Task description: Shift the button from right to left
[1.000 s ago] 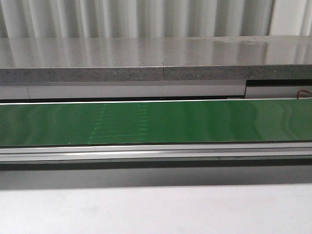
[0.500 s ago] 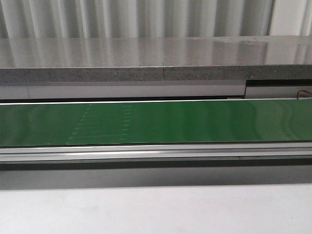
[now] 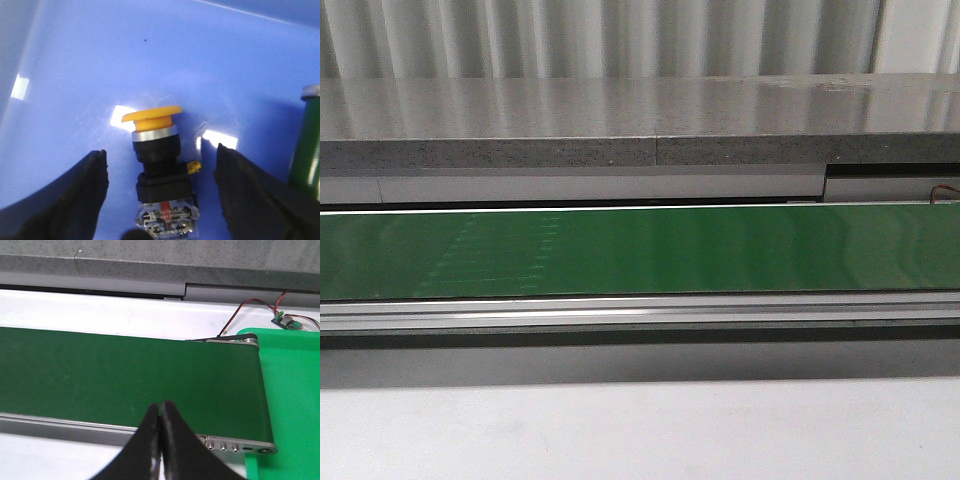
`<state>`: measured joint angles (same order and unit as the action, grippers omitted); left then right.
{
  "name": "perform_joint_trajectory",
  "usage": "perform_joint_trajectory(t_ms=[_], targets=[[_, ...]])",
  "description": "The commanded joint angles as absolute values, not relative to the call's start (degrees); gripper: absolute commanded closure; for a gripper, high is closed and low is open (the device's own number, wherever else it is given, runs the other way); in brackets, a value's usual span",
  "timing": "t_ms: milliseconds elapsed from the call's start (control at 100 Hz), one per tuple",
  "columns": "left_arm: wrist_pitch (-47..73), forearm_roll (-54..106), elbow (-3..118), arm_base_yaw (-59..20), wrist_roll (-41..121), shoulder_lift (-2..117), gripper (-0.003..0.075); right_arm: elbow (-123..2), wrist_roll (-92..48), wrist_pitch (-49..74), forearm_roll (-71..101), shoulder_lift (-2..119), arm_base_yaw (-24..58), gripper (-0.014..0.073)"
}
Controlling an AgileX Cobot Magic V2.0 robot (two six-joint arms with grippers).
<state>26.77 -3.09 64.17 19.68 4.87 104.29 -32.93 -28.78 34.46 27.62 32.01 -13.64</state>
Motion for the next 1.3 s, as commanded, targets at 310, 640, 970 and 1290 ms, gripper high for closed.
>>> perform_joint_trajectory(t_ms=[310, 640, 970, 1290], targets=[[24.9, 0.0, 65.6, 16.7, 4.8, 85.9, 0.0269, -34.4, -29.3, 30.6, 29.3, 32.0, -13.8, 0.0661], [25.1, 0.3, 64.0, 10.7, 4.8, 69.0, 0.0272, -34.4, -29.3, 30.6, 29.3, 32.0, -13.8, 0.0661], [22.2, 1.3, 55.2, 4.8, 4.8, 51.7, 0.0307, -34.4, -29.3, 30.6, 29.3, 32.0, -13.8, 0.0661], [21.6, 5.2, 47.6, 1.2, 4.8, 36.9, 0.0414, -34.4, -29.3, 30.6, 29.3, 32.0, -13.8, 0.0661]])
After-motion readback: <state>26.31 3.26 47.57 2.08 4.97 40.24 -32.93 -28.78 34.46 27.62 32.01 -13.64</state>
